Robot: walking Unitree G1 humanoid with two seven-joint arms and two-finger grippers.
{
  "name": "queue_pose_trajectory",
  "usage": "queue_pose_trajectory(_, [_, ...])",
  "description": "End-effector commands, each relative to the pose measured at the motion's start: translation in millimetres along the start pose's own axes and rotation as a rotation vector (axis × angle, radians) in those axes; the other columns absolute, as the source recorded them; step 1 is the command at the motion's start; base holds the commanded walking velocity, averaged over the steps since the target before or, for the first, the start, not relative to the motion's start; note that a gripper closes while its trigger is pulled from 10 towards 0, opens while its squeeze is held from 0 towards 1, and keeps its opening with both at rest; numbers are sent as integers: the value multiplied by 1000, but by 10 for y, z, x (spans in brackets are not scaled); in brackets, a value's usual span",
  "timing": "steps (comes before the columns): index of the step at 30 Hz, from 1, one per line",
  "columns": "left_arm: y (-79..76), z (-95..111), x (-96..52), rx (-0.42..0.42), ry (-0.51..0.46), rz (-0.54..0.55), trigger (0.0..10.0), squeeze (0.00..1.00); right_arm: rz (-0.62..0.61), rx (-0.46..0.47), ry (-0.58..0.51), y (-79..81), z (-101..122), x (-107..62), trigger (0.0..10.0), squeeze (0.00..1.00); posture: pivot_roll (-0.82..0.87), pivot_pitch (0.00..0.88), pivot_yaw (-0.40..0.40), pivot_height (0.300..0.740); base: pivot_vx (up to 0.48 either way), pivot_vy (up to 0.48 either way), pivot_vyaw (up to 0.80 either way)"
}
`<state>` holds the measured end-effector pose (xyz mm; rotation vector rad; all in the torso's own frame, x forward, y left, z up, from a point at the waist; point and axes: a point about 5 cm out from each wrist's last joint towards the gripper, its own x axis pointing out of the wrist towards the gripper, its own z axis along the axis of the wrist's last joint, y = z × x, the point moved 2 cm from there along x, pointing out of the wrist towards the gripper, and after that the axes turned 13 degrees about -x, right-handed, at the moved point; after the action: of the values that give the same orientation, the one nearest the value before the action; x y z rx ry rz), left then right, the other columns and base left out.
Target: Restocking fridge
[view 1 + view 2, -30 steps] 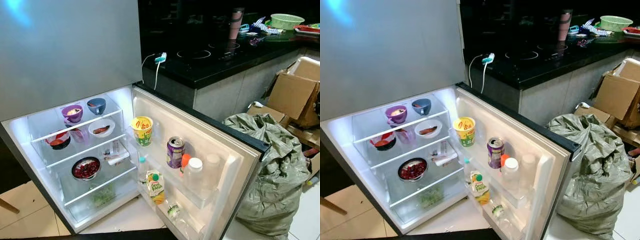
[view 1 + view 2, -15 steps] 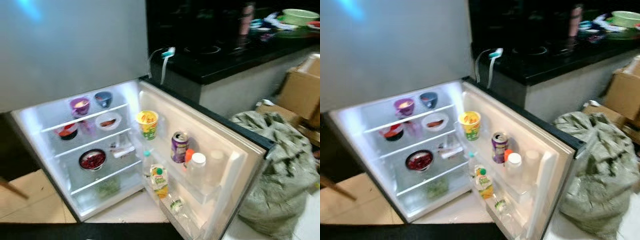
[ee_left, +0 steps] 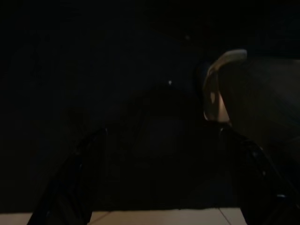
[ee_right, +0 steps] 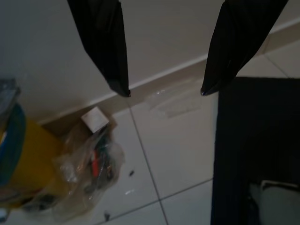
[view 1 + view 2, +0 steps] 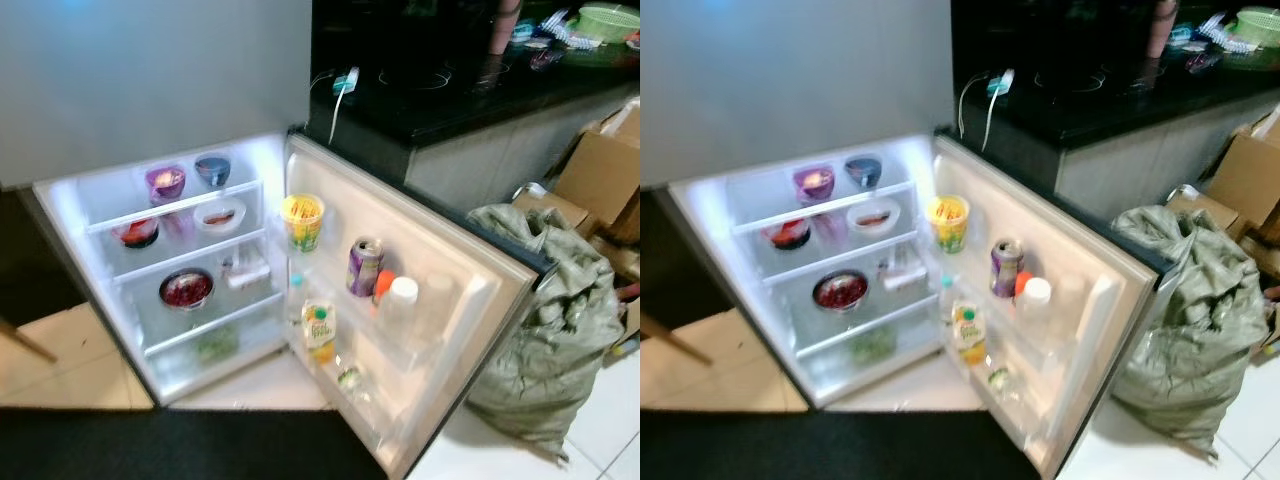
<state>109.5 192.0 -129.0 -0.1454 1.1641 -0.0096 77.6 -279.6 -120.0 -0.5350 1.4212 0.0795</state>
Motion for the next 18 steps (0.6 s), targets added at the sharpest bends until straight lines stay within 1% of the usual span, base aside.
queue_pose_trajectory(1, [-117,-109,6,9,39,-53,10000,0,3,-8,-4,17,-2,1,10000,0,-46,0,2,740,0,0,0])
queue_pose_trajectory(7, [-114,-112,5,17,44,-56,10000,0,1,-8,-4,10,-1,0,10000,0,-46,0,0,740,0,0,0])
queue_pose_trajectory(12, [-116,-132,3,20,53,-57,10000,0,-2,-7,-5,4,-2,0,10000,0,-48,0,0,740,0,-468,0])
queue_pose_trajectory(18, [-120,-143,2,5,52,-53,10000,0,-26,-10,-10,-29,6,-1,10000,0,-48,0,0,740,0,0,0])
